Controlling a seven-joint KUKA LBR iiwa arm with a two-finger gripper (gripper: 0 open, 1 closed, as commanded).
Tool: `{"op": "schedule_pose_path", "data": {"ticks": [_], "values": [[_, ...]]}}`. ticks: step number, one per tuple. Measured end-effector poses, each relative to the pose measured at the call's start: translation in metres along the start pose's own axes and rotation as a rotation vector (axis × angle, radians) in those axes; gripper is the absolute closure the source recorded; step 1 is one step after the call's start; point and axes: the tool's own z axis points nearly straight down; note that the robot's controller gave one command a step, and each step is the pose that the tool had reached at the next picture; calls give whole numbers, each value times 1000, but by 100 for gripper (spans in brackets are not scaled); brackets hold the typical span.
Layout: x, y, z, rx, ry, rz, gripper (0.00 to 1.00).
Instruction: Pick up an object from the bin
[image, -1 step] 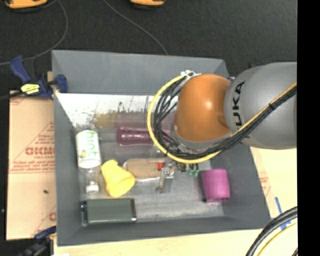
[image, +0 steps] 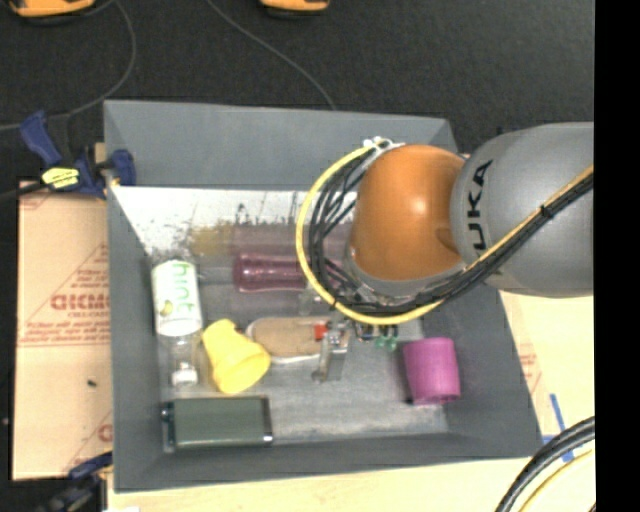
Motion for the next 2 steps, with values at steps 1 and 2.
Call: {"op": "schedule_pose_path", "data": {"ticks": [1, 2], "values": [[-17, 4, 69, 0, 6, 33, 100], [-17, 4, 69, -1, 6, 34, 100]]}}
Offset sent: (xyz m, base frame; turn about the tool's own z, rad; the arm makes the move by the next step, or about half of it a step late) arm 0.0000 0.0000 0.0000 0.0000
